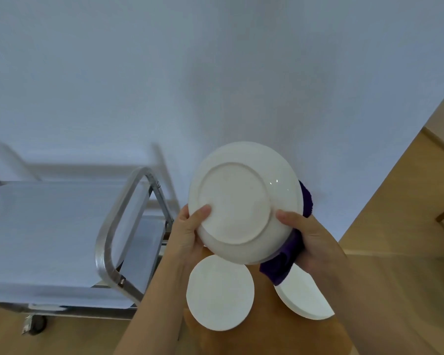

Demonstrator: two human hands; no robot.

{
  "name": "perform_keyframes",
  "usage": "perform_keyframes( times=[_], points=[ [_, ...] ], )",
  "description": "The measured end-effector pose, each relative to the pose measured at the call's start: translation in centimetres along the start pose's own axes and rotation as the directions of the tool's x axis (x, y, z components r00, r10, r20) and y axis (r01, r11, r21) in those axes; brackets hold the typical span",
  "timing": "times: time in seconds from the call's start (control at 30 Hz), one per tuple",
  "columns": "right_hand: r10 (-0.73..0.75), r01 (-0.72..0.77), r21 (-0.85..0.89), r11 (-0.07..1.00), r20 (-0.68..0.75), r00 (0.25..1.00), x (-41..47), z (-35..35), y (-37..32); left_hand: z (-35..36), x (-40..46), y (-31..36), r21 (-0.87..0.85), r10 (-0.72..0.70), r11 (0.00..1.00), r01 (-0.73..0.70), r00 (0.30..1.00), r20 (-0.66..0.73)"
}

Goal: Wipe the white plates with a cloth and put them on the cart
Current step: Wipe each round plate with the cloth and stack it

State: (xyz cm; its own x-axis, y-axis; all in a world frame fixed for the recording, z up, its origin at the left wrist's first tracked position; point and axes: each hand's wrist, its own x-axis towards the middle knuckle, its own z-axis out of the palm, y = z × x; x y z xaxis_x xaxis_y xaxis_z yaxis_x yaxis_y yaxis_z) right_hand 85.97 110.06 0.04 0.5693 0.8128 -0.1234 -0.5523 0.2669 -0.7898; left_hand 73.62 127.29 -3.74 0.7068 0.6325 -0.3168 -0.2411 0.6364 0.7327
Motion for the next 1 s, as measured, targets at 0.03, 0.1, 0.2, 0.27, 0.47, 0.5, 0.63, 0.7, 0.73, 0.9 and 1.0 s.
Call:
perform_keyframes(
  times=[0.03,0.1,0.2,0.27,0.47,0.5,0.63,0.7,0.73,0.9,1.0],
  points=[
    [0.026,-0.025,0.017,1.0,-0.031,0.999,0.1,-0.5,0.3,0.1,-0.2,0.0,-0.004,0.004,1.0,-0.004,1.0,-0.027],
    [0.055,-0.055,0.001,0.998,-0.097,0.994,0.0,-1.3,0.7,0.7,-0.8,0.0,0.039,0.034,0.999,-0.031,0.996,-0.079],
    [0.055,-0.09,-0.144,0.985,-0.233,0.971,0.3,-2.1,1.3,1.5,-1.6,0.6,0.188,0.165,0.973,-0.133,0.972,-0.165],
    [-0.014,-0.12,-0.287,0.95,-0.425,0.905,0.8,-2.4,1.5,1.9,-2.0,1.5,0.445,0.308,0.876,-0.186,0.926,-0.22],
    [-0.465,0.186,-0.632,0.752,-0.309,0.829,1.4,0.7,0.3,3.5,-2.5,2.8,0.865,0.493,0.464,-0.193,0.867,-0.071],
    [-0.499,0.239,-0.692,0.681,-0.2,0.843,1.4,1.9,0.3,4.0,-2.6,2.5,0.907,0.495,0.374,-0.192,0.869,-0.02],
    [-0.466,0.376,-0.926,0.022,0.324,0.824,2.3,5.1,1.3,5.4,-3.1,0.8,0.948,0.469,0.196,-0.252,0.873,0.135],
    [-0.388,0.365,-0.93,-0.042,0.352,0.852,2.8,5.5,0.9,5.3,-3.3,0.4,0.958,0.429,0.107,-0.264,0.882,0.195],
    [-0.368,0.366,-0.929,-0.062,0.362,0.857,3.0,5.4,0.5,5.2,-3.5,0.2,0.962,0.416,0.072,-0.262,0.885,0.21],
    [-0.452,0.437,-0.899,-0.034,0.404,0.795,3.1,4.1,0.1,5.0,-4.7,0.3,0.969,0.404,0.096,-0.23,0.898,0.173],
    [-0.48,0.452,-0.888,0.086,0.36,0.8,3.4,2.6,-0.1,4.9,-5.4,0.6,0.959,0.393,0.132,-0.25,0.902,0.181]
  ],
)
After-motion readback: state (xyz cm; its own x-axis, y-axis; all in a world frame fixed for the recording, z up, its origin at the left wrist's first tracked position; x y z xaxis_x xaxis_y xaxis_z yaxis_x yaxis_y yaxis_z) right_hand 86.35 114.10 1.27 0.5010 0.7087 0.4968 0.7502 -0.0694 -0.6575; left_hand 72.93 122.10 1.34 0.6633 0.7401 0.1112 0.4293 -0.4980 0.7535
